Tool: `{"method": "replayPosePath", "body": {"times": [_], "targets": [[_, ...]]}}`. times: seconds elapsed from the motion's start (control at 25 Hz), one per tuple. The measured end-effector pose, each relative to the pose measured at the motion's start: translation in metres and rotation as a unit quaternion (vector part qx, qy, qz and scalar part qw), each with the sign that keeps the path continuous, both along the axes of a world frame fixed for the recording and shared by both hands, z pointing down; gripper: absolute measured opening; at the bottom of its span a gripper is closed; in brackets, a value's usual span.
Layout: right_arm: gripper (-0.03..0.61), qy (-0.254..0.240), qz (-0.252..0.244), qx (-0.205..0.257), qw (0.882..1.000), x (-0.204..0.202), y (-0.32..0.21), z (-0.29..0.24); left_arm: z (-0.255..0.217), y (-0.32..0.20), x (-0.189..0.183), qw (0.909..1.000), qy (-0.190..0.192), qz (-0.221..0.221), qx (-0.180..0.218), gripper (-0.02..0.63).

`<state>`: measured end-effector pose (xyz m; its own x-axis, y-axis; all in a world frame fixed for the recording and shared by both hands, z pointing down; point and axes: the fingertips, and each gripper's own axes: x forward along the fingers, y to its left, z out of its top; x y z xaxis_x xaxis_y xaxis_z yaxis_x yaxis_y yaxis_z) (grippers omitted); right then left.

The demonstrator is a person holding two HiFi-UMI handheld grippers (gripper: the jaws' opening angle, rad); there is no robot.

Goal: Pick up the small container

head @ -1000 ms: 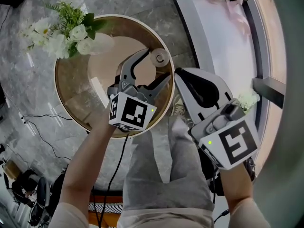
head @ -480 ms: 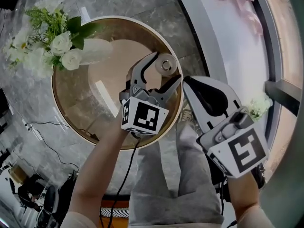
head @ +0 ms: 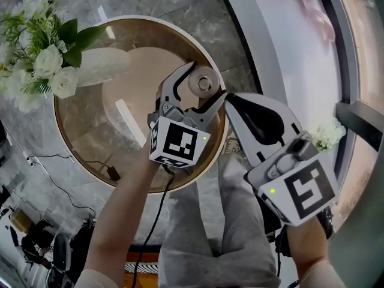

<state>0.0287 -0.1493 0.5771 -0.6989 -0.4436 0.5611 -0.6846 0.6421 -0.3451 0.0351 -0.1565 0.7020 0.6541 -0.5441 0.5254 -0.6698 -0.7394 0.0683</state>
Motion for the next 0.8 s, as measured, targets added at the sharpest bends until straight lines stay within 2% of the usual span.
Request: {"method": "replayPosePath", "body": {"times": [0.48, 0.64, 0.8], "targets": [[0.008, 0.010, -0.004, -0.014, 1.000, 0.000, 0.002, 0.029, 0.022, -0.009, 0.008, 1.0000, -0.001, 0.004, -0.007, 0.339], [0.008, 0.014, -0.007, -0.018, 1.000, 0.000, 0.004, 0.038, 0.032, -0.010, 0.010, 0.9998, -0.011, 0.010, -0.014, 0.339], [0.008, 0.012, -0.008, -0.022, 1.000, -0.001, 0.004, 0.045, 0.033, -0.011, 0.010, 0.9997, -0.022, 0.011, -0.005, 0.339]]}}
